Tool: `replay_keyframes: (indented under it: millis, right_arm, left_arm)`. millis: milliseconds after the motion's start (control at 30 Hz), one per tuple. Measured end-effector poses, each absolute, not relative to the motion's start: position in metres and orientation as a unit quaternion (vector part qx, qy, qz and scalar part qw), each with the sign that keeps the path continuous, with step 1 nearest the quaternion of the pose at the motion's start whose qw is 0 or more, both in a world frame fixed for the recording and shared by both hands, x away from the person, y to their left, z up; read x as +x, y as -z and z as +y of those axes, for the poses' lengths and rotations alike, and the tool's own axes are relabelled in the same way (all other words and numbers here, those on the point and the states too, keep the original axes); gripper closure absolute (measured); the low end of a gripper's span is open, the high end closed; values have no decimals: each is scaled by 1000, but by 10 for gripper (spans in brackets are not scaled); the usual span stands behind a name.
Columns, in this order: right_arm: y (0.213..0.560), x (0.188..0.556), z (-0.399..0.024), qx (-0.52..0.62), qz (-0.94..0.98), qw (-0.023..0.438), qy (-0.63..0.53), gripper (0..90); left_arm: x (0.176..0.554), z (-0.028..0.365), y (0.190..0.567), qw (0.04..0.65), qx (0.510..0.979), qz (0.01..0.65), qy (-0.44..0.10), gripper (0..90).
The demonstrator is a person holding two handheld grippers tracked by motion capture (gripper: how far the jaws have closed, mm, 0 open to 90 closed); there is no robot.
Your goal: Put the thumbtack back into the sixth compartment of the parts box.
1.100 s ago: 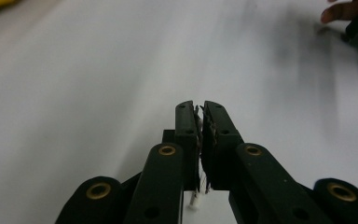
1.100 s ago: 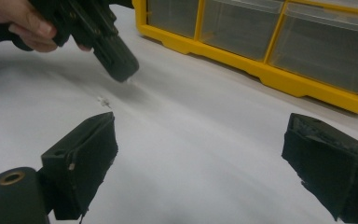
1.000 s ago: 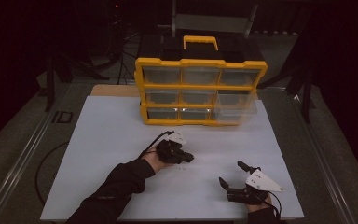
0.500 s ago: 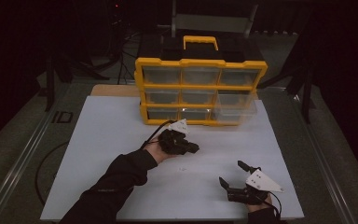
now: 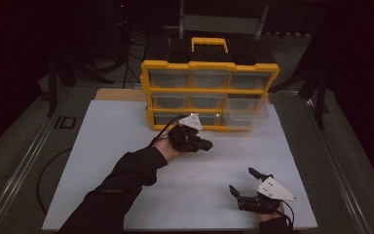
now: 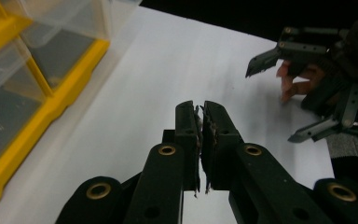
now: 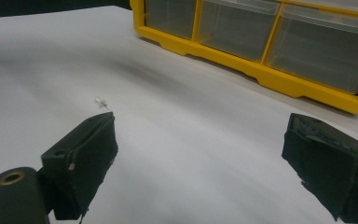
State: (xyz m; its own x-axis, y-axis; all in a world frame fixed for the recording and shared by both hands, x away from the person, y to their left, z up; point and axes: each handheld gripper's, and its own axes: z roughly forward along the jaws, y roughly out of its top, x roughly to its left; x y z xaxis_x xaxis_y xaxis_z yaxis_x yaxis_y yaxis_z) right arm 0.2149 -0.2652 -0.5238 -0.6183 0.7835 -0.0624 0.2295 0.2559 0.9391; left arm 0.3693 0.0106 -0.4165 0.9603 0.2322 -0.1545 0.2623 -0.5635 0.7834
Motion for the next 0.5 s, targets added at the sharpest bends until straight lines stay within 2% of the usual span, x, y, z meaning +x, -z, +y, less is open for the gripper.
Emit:
replay_keyframes:
  millis: [500]
  right_arm:
    - [523, 215, -265, 339, 744, 273, -508, 96]
  left_arm:
    - [380, 1, 380, 463, 877, 132, -4, 863]
